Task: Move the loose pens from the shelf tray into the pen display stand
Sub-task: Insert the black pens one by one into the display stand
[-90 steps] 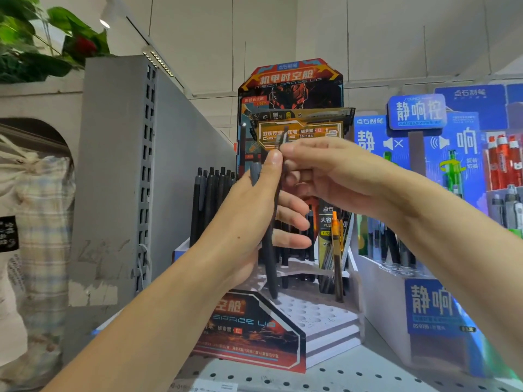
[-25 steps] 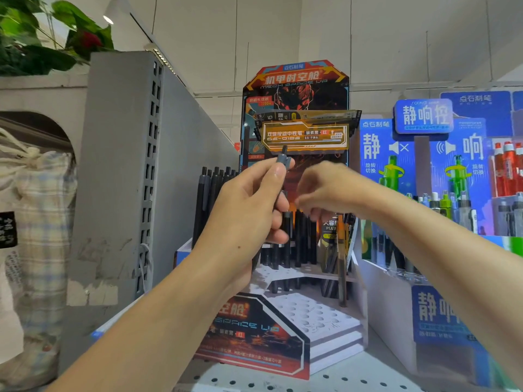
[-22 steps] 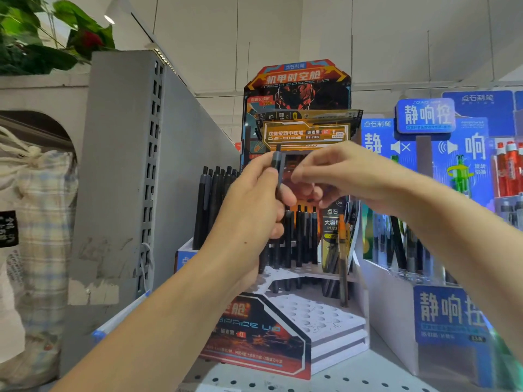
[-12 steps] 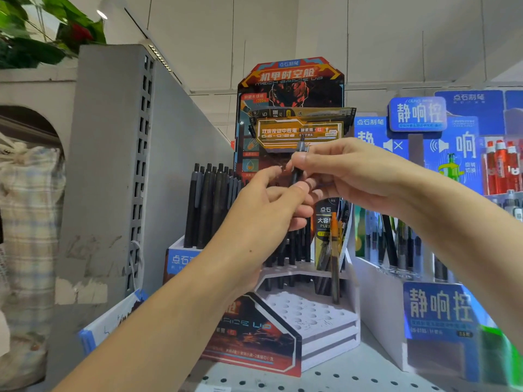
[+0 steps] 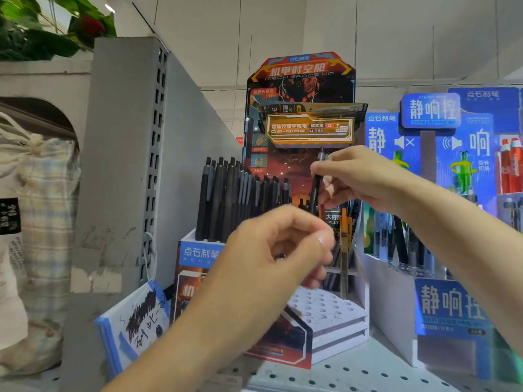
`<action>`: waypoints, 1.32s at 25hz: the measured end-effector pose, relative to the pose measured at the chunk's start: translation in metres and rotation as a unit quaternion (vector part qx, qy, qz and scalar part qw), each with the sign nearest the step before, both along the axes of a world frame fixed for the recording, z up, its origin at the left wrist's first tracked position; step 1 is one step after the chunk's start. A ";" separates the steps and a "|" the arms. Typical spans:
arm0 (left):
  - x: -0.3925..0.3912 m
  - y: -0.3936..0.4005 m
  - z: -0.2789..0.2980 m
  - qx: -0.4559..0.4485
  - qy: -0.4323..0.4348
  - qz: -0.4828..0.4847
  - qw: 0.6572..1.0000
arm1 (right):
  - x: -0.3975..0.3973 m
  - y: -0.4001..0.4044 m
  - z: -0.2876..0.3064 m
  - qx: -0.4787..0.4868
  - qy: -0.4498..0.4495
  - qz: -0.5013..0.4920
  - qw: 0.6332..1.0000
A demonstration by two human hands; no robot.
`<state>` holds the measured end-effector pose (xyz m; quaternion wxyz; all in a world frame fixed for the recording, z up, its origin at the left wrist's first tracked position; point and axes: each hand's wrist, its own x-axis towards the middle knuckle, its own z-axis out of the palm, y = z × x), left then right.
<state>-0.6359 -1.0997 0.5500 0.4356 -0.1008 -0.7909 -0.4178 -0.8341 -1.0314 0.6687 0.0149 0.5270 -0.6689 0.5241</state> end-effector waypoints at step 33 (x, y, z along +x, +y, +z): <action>-0.003 0.001 -0.057 0.033 -0.184 -0.077 0.979 | -0.003 -0.027 -0.024 0.190 0.114 -0.154 0.963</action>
